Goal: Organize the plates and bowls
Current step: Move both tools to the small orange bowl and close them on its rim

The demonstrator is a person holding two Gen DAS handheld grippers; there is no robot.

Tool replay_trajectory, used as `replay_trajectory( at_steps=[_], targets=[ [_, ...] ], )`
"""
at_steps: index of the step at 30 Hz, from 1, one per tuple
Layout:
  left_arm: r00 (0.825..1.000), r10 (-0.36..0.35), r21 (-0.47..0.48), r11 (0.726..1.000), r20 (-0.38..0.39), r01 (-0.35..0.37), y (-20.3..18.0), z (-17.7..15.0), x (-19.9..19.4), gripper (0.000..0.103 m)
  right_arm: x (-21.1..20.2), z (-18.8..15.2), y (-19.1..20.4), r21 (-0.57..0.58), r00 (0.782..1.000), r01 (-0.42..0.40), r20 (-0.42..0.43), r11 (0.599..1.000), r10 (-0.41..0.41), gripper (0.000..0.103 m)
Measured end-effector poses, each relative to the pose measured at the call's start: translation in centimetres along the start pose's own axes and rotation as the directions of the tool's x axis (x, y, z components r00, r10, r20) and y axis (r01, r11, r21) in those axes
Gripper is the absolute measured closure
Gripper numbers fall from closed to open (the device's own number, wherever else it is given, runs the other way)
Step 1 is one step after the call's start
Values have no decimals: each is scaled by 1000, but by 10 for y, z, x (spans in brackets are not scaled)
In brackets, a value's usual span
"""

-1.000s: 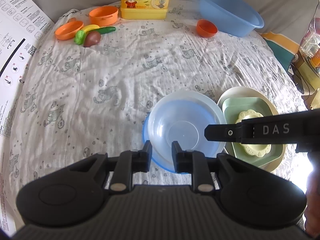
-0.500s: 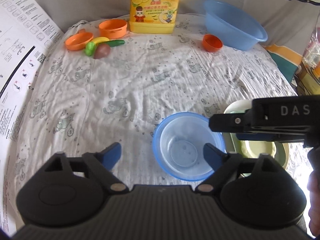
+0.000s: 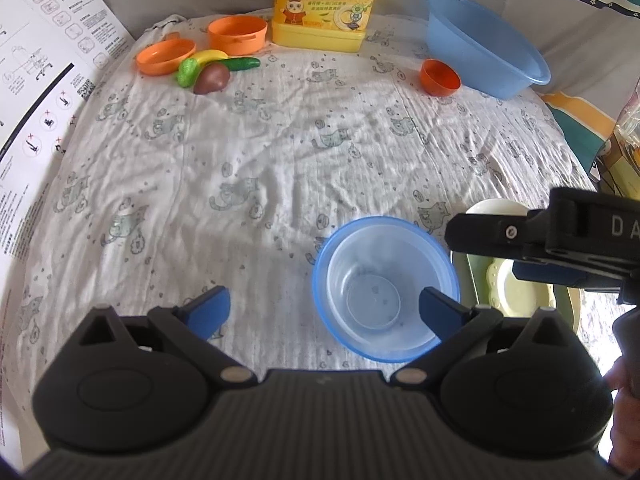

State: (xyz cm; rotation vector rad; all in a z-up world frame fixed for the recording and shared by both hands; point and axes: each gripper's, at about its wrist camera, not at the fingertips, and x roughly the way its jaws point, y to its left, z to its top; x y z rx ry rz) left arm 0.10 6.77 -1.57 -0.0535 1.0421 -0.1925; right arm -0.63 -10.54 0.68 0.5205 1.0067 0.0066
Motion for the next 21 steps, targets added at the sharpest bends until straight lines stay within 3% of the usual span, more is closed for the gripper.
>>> replay_trajectory(
  at_steps=[12, 21],
  targets=[
    [1000, -5, 42, 999, 19, 5, -8, 18, 2, 0, -3, 11, -11, 19, 999, 31, 32, 999, -31, 3],
    [999, -5, 93, 996, 52, 0, -18, 56, 8, 0, -4, 36, -31, 81, 996, 51, 71, 995, -57, 3]
  ],
)
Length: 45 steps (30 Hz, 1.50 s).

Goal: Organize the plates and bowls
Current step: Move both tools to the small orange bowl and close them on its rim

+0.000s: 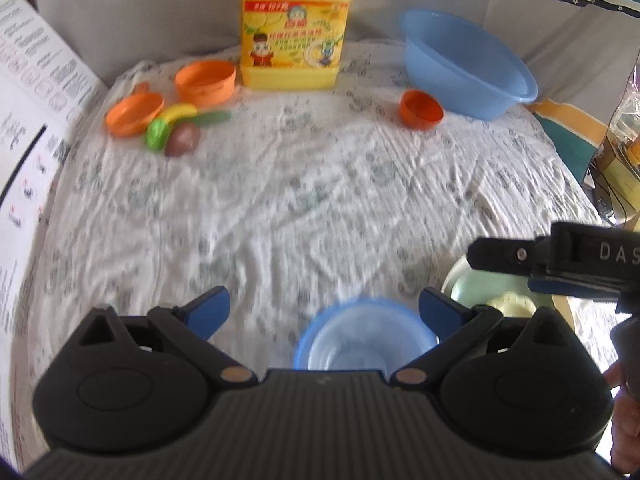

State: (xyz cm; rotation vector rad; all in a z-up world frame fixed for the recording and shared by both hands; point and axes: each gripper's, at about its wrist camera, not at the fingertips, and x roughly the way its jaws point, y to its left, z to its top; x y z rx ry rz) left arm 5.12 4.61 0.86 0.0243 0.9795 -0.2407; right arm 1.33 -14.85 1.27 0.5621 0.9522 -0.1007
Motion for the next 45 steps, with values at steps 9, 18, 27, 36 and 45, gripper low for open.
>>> replay_trajectory(
  at_steps=[9, 18, 27, 36, 45],
  targets=[
    [999, 16, 55, 998, 48, -19, -14, 64, 22, 0, 9, 41, -30, 92, 999, 19, 44, 996, -23, 3],
    [998, 36, 123, 992, 44, -41, -43, 127, 74, 0, 28, 107, -61, 159, 993, 25, 109, 987, -43, 4],
    [1000, 9, 113, 994, 8, -10, -72, 173, 128, 9, 72, 164, -85, 190, 991, 1, 128, 982, -25, 33],
    [1000, 3, 108, 994, -30, 0, -103, 182, 183, 32, 116, 189, -103, 217, 994, -51, 107, 975, 28, 63],
    [998, -8, 76, 997, -55, 12, -105, 185, 212, 68, 149, 200, -96, 204, 992, -107, 94, 973, 89, 87]
  ],
)
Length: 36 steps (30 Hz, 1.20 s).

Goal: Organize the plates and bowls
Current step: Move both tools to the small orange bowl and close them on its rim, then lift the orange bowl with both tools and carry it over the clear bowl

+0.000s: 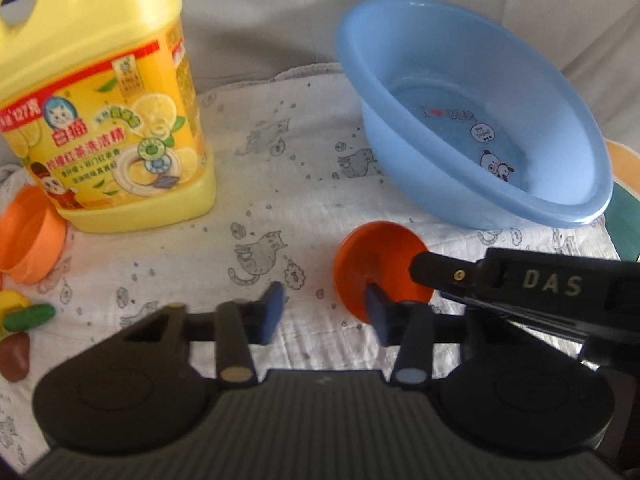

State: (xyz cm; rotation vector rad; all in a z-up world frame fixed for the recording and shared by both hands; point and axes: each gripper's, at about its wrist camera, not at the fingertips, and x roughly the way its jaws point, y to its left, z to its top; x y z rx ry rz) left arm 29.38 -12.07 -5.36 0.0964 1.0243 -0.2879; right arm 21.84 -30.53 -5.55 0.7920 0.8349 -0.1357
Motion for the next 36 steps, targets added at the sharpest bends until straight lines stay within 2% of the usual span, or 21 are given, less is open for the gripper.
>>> replay_trajectory(
  at_steps=[2, 5, 12, 20, 29, 36],
  targets=[
    [1000, -6, 0, 1000, -6, 6, 0, -1, 4, 81, 6, -1, 0, 2, 1000, -1, -6, 1000, 1, 88],
    [1000, -5, 9, 1000, -14, 6, 0, -3, 8, 93, 10, -5, -2, 31, 999, -16, -29, 999, 17, 90],
    [1000, 0, 39, 999, -19, 1, 5, -10, 0, 93, 8, -16, 3, 29, 999, -16, -45, 999, 18, 90],
    [999, 19, 52, 998, -31, -17, 14, -28, -29, 93, -10, -39, 22, -17, 997, -8, -76, 1000, 7, 90],
    [999, 21, 15, 1000, -32, -20, 35, -62, -82, 93, -41, -80, 53, -86, 994, -25, -105, 996, 15, 90],
    [1000, 19, -30, 999, -20, -20, 54, -101, -128, 92, -76, -119, 67, -107, 990, -52, -134, 993, 38, 90]
  ],
)
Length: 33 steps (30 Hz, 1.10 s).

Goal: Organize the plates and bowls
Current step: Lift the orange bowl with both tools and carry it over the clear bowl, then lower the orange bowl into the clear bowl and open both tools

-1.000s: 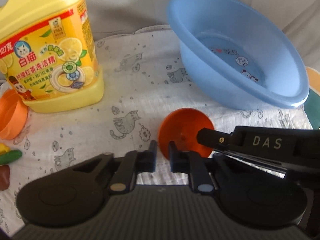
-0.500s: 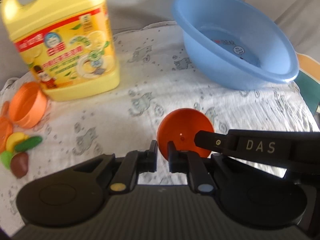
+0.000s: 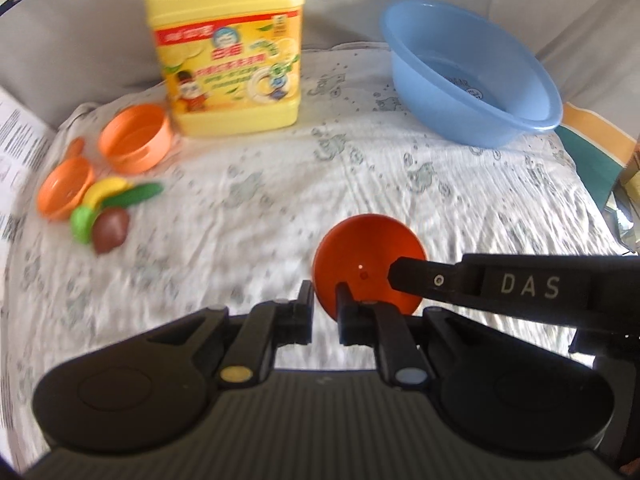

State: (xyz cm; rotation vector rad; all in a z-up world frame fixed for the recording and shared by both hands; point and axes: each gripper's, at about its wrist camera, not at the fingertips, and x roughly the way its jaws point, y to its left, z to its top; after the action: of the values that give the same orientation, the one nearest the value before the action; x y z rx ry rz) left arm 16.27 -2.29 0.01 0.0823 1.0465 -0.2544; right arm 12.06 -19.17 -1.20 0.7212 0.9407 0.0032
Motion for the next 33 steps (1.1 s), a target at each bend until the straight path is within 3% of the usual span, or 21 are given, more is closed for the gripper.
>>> replay_trajectory(
  at_steps=[15, 33],
  targets=[
    [999, -20, -63, 998, 42, 23, 23, -83, -71, 92, -50, -79, 35, -103, 999, -6, -32, 995, 3, 90],
    [998, -62, -106, 992, 6, 62, 31, -150, -84, 89, -68, -134, 35, -167, 993, 25, -112, 986, -45, 90]
  ],
)
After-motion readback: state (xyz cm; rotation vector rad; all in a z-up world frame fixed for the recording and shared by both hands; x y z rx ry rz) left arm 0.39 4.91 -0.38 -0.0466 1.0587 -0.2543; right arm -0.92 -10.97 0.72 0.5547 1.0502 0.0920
